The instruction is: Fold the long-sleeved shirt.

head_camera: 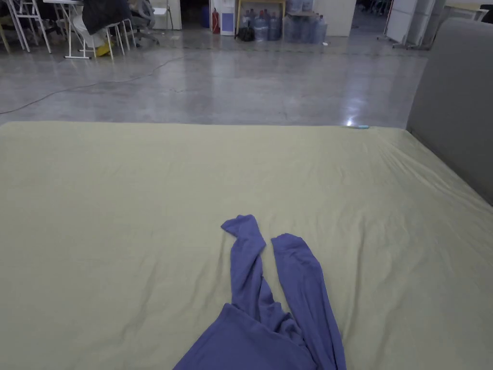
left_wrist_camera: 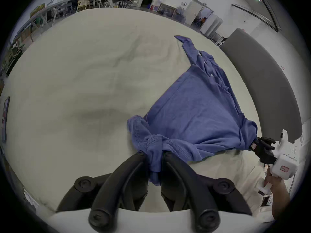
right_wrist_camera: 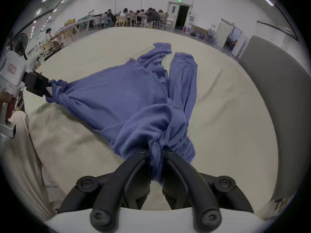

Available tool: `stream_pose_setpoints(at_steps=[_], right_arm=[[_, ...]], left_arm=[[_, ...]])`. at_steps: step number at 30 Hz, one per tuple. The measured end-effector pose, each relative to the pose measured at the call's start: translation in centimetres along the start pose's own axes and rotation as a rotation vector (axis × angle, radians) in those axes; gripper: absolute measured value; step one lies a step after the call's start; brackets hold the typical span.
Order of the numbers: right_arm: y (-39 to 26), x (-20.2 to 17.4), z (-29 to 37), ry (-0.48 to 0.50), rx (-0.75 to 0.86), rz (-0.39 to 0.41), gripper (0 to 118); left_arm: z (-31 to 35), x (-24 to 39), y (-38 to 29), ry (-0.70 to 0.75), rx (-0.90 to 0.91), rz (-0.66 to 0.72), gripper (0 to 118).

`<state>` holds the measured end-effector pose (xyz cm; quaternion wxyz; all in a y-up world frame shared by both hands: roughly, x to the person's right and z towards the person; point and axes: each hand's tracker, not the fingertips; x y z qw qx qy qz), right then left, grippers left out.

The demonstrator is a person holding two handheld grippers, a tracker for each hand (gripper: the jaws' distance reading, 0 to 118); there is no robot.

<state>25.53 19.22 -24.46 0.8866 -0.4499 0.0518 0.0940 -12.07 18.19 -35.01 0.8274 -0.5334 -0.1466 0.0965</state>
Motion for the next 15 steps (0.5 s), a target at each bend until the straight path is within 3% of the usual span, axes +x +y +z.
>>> stream_pose_setpoints(at_steps=[5, 7, 8, 10, 11, 12, 13, 15], right_arm=[[-2.8, -0.3, -1.0, 0.042, -0.094, -0.089, 18], [-3.5, -0.2, -2.1, 0.059, -0.148, -0.116, 53], [-3.4, 0.2, -2.0, 0.039, -0.122, -0.114, 67], [-2.5, 1.4, -1.2, 0.049, -0.162, -0.159, 103], [-2.0, 2.2, -0.5, 0.056, -0.209, -0.203, 114], [-1.8, 3.0, 0.7, 0.066, -0.200, -0.238, 117], [-1.6, 3.8, 2.8, 0.079, -0.128, -0.277, 117], [-1.2, 5.1, 6.4, 0.107, -0.048, -0.326, 117]], left_arm=[[-0.4, -0.7, -1.8, -0.004, -0.008, 0.030, 9], [-1.4, -0.9, -2.2, 0.024, -0.033, 0.026, 11], [-1.6, -0.9, -2.3, 0.019, -0.037, 0.035, 19], [-0.3, -0.4, -1.9, 0.043, -0.028, 0.078, 112], [0.7, -0.2, -1.7, 0.078, -0.037, 0.086, 118], [2.1, -0.3, -1.6, 0.064, -0.020, 0.082, 118], [3.8, -0.1, -1.0, -0.024, 0.091, 0.079, 118], [6.1, 0.2, -0.7, -0.029, 0.149, 0.071, 118]])
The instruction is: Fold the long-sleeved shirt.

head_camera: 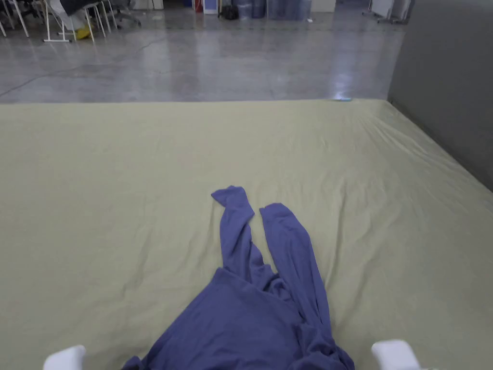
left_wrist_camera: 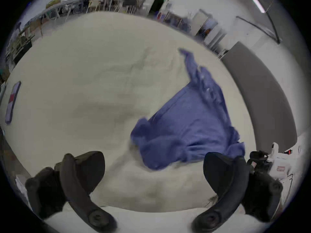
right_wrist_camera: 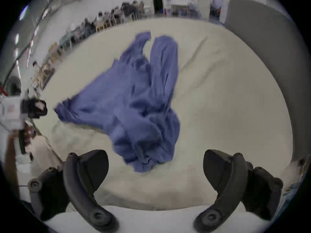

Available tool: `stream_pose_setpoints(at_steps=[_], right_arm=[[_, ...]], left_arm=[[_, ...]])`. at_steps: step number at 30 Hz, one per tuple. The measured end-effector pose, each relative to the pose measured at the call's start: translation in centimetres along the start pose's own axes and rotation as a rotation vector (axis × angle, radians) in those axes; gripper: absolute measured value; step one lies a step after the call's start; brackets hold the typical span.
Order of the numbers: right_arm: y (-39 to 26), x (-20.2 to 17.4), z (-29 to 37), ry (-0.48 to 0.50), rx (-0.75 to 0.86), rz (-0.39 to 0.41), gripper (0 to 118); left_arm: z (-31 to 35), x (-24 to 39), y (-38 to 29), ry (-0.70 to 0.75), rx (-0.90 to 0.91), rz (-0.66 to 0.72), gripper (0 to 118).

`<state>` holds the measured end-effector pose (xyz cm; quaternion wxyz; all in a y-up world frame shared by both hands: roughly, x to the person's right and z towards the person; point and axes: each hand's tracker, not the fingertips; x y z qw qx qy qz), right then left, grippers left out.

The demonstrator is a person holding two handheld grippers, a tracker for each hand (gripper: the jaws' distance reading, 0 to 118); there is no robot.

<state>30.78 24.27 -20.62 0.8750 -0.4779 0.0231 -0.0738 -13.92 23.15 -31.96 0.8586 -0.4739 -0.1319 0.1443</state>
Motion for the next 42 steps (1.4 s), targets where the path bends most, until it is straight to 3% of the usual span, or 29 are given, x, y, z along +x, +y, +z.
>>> stream_pose_setpoints(at_steps=[3, 4, 5, 6, 7, 9, 12, 14, 15, 16, 17, 18, 19, 24, 26, 28, 29, 31, 35, 36, 37, 39, 40, 41, 42], right_arm=[[-0.4, 0.2, 3.6, 0.005, 0.015, -0.043, 116], [-1.0, -0.1, 3.9, 0.006, 0.004, -0.067, 111], [-1.8, -0.5, 4.1, 0.015, -0.010, -0.090, 90], [-2.6, -1.0, 3.9, 0.019, -0.021, -0.095, 17], [-3.4, -1.8, 3.6, 0.016, -0.024, -0.094, 3], [-4.7, -3.2, 2.2, -0.033, -0.081, -0.054, 3], [-4.9, -4.3, 0.8, 0.080, -0.116, -0.074, 3], [-4.2, -5.2, 0.6, 0.105, -0.116, -0.059, 3], [-4.1, -5.5, 0.6, 0.111, -0.111, -0.042, 3], [-3.6, -5.7, 0.7, 0.115, -0.101, -0.029, 3], [-3.4, -5.9, 0.7, 0.117, -0.095, -0.025, 3], [-3.4, -5.9, 0.6, 0.119, -0.094, -0.026, 3], [-3.4, -5.9, 0.5, 0.125, -0.093, -0.032, 3], [-3.9, -4.4, -0.4, 0.106, -0.129, -0.082, 3], [-3.8, -3.3, -0.5, 0.075, -0.149, -0.096, 3], [-3.7, -2.2, -0.4, 0.050, -0.154, -0.113, 3], [-3.4, -1.6, -0.3, 0.035, -0.153, -0.125, 3], [-2.9, -0.5, -0.4, 0.014, -0.146, -0.146, 3], [0.0, 1.4, -1.6, -0.073, -0.138, -0.228, 3], [0.8, 1.8, -1.9, -0.068, -0.123, -0.247, 3], [2.0, 2.1, -2.2, -0.025, -0.088, -0.285, 11], [3.7, 3.0, -3.5, 0.069, -0.070, -0.368, 41], [4.6, 3.5, -4.6, 0.099, -0.096, -0.405, 41], [5.6, 3.9, -6.0, 0.120, -0.142, -0.455, 92], [6.1, 4.1, -7.2, 0.131, -0.177, -0.486, 118]], left_arm=[[4.2, 1.0, -2.1, 0.034, 0.014, -0.049, 118], [4.4, 1.5, -3.0, 0.038, -0.015, -0.068, 118], [3.9, 1.7, -4.1, 0.048, -0.092, -0.081, 98], [3.2, 2.0, -5.2, 0.070, -0.125, -0.077, 18], [2.6, 2.6, -6.3, 0.085, -0.155, -0.080, 0], [1.5, 3.8, -7.9, 0.044, -0.253, -0.087, 0], [-0.4, 4.8, -5.1, -0.056, -0.237, -0.047, 0], [-1.8, 7.6, -1.3, -0.014, -0.200, -0.166, 0], [-2.7, 8.6, 0.6, 0.003, -0.168, -0.217, 22], [-4.3, 9.7, 2.9, 0.014, -0.132, -0.258, 82], [-7.1, 10.6, 5.3, 0.017, -0.168, -0.285, 118], [-7.6, 11.0, 6.6, 0.021, -0.265, -0.300, 118], [-10.0, 12.1, 9.1, 0.002, -0.170, -0.270, 118], [-21.9, 14.0, 12.8, 0.113, -0.347, -0.302, 118], [-24.5, 14.5, 12.5, 0.142, -0.402, -0.369, 96], [-25.2, 14.8, 11.8, 0.216, -0.418, -0.461, 91], [-24.1, 14.6, 11.7, 0.181, -0.380, -0.438, 81], [-22.7, 14.5, 11.5, 0.189, -0.345, -0.452, 0], [-18.9, 14.9, 11.3, 0.156, -0.281, -0.488, 0], [-18.0, 15.0, 11.5, 0.116, -0.268, -0.474, 0], [-16.9, 14.9, 11.7, 0.099, -0.238, -0.451, 0], [-14.5, 15.0, 12.1, 0.068, -0.187, -0.413, 0], [-13.2, 15.0, 12.4, 0.061, -0.167, -0.398, 0], [-11.7, 15.1, 12.6, 0.046, -0.145, -0.380, 0], [-10.6, 15.1, 12.7, 0.033, -0.132, -0.361, 0]])
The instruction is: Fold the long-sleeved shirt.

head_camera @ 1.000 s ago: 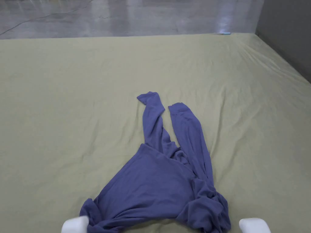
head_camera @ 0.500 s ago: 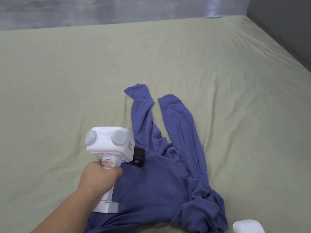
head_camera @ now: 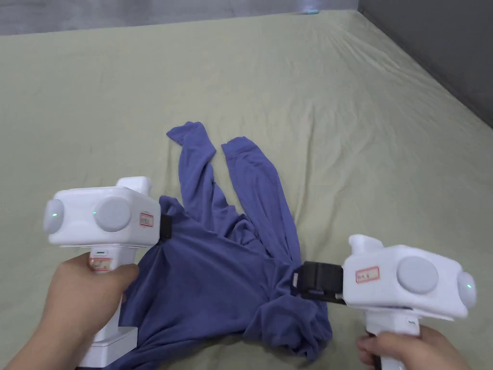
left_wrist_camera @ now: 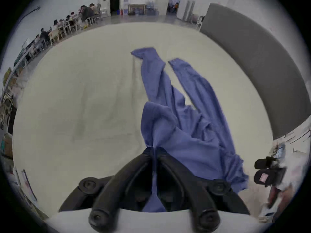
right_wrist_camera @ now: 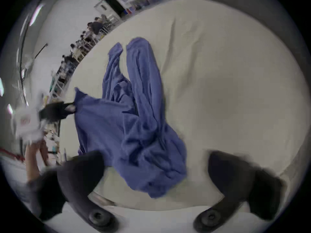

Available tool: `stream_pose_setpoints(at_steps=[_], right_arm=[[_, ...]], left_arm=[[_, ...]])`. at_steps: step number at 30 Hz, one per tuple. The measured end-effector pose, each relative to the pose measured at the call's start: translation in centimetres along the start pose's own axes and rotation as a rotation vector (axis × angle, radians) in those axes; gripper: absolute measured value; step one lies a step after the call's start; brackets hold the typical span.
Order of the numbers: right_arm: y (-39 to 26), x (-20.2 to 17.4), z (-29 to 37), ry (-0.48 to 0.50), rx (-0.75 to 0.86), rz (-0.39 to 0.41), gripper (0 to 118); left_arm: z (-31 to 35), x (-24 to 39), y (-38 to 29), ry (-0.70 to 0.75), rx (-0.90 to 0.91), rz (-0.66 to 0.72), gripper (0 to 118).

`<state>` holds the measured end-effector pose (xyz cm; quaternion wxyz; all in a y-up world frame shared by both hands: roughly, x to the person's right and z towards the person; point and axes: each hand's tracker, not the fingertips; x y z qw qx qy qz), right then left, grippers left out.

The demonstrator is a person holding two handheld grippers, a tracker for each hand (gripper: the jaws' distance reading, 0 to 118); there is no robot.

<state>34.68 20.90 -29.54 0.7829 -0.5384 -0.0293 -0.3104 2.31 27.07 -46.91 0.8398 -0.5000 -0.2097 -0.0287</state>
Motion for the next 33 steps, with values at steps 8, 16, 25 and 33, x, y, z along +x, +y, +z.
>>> stream_pose_setpoints(at_steps=[8, 16, 25, 33], right_arm=[[2.4, -3.5, -5.7, -0.072, -0.137, 0.126, 42], [3.4, -5.0, 4.6, 0.015, 0.099, 0.284, 11], [14.8, -21.9, 25.6, 0.009, 0.565, 0.692, 11], [26.8, -36.4, 37.9, -0.209, 0.891, 0.920, 11]], left_arm=[[8.1, -0.8, -1.9, 0.014, 0.109, 0.057, 0], [15.9, -5.9, -1.7, -0.039, 0.259, 0.242, 0], [29.2, -4.6, 13.1, 0.001, 0.686, 0.128, 0], [39.5, -4.5, 28.9, 0.012, 0.908, 0.145, 0]])
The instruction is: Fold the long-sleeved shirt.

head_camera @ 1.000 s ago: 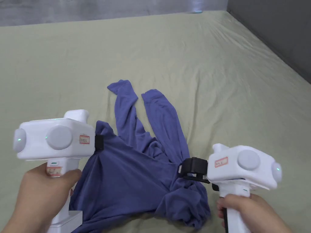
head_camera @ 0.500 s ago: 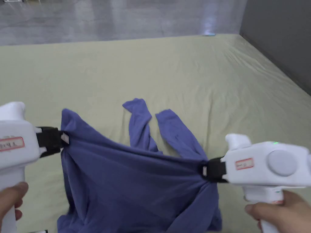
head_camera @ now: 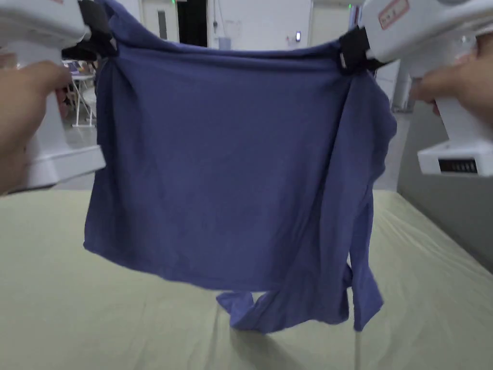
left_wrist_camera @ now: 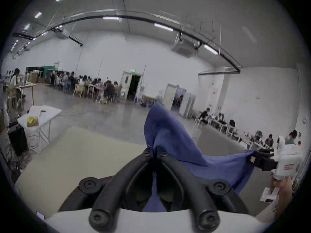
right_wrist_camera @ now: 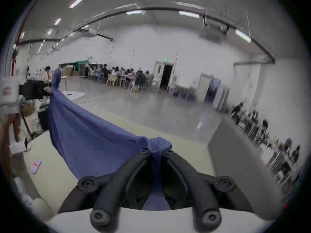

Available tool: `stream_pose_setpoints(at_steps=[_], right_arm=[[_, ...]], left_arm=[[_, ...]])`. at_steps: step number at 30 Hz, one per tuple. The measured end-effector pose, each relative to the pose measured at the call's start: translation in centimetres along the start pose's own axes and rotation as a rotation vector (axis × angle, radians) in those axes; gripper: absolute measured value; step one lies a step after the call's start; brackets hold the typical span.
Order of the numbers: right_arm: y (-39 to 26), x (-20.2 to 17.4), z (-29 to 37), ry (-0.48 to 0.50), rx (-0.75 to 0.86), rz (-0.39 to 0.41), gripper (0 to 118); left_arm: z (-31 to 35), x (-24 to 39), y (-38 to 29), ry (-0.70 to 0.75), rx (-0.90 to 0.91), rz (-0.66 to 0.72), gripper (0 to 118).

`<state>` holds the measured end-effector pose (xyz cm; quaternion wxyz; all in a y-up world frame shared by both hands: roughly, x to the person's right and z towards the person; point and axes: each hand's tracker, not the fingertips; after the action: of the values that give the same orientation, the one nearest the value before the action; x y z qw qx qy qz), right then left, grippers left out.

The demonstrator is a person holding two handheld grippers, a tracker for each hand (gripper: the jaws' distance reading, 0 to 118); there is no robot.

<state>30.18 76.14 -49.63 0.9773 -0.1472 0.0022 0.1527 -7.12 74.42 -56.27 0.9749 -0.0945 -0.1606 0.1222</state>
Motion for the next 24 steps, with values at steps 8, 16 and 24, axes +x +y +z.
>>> stream_pose_setpoints(at_steps=[8, 16, 24], right_arm=[[11.7, 4.1, -4.8, -0.143, 0.054, 0.143, 11], [12.8, 5.0, -7.8, -0.228, 0.053, 0.202, 11], [0.3, 3.2, -16.0, -0.110, -0.121, 0.187, 11]], left_arm=[[-6.8, 2.8, 9.6, 0.016, 0.035, 0.009, 0], [-12.3, 3.7, 11.1, 0.003, 0.061, -0.049, 0], [-20.7, -1.8, 1.2, 0.000, -0.123, -0.017, 0]])
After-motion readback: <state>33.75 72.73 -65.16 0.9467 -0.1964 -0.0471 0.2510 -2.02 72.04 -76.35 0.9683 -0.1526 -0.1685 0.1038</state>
